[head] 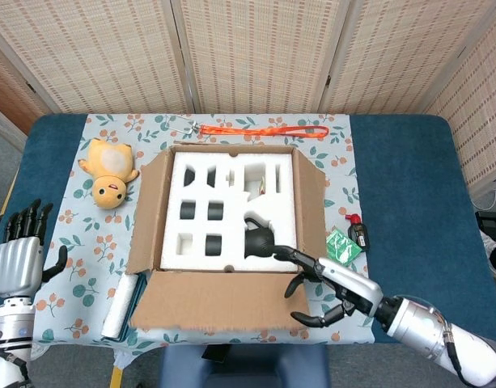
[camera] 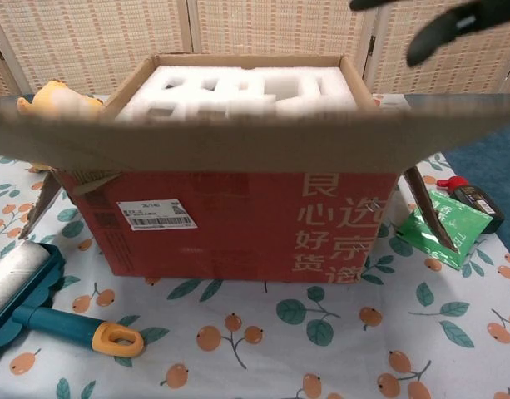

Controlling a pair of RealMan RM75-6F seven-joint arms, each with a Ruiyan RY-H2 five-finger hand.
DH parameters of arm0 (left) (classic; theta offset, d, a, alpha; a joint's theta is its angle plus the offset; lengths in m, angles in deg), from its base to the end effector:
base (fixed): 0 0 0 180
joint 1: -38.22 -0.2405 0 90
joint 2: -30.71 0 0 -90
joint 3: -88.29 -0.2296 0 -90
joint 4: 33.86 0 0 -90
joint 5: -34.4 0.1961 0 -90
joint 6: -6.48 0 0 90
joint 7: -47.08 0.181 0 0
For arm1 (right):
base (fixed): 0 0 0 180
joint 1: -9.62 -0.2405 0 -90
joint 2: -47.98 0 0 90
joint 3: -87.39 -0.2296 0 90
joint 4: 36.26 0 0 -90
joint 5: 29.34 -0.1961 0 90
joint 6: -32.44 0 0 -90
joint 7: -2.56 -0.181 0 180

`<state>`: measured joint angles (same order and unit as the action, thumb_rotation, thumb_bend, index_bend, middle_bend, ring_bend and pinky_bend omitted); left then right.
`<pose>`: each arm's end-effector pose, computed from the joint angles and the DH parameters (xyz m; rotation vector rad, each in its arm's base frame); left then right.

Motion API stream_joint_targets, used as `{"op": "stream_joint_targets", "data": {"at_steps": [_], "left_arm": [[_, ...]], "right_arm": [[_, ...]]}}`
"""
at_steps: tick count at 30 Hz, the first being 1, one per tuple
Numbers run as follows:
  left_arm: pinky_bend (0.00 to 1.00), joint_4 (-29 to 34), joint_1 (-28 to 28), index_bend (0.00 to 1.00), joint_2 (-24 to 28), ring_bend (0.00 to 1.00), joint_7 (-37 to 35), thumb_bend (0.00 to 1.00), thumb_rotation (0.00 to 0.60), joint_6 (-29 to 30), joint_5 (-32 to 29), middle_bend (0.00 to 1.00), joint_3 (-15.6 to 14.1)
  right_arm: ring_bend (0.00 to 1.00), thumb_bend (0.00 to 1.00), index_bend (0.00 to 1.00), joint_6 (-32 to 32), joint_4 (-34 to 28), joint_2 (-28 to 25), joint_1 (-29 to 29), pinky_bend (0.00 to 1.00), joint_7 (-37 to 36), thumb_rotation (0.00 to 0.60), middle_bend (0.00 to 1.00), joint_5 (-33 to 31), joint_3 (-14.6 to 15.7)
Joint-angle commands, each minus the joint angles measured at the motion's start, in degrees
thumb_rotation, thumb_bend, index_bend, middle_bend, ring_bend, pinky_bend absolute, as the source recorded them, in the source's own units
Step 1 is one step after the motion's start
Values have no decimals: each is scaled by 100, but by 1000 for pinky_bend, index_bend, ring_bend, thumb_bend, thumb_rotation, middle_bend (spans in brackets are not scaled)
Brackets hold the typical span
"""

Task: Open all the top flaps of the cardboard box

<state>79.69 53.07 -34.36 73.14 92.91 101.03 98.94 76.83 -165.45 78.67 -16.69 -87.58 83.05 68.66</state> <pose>-0.2092 0.2659 0.1629 -1.2493 -0.8805 -0.8737 -0.0461 -0.2259 0.1410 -1.6493 2.2417 -1.2848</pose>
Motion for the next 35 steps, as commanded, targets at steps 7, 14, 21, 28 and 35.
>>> {"op": "stream_joint_targets", "data": {"at_steps": [7,14,21,28,35], "left_arm": [[0,167,131,0,-115,0,394,505,600,-131,269,0,-188],[0,108,111,0,165,0,130,505,600,-501,578,0,-494],[0,-406,-128,0,187,0,-445,506,600,-607,1254,0,-1003],[0,-1335,-527,0,-38,0,-1252,505,600,-120,1997,0,-1316],[0,-1939,-805,0,-207,0,-1707,505,600,276,2175,0,-1306]], "right_arm": [[0,414,0,1143,608,-268,592,161,2738,600,0,150,610],[0,414,0,1336,1130,161,1563,0,7235,600,0,-1048,907],[0,414,0,3003,1786,1779,2720,0,10420,600,0,-2440,1192],[0,414,0,3800,2746,2851,3149,0,10586,600,0,-2799,1424],[0,414,0,3772,2743,2800,3079,0,10239,600,0,-2759,1517]]}}
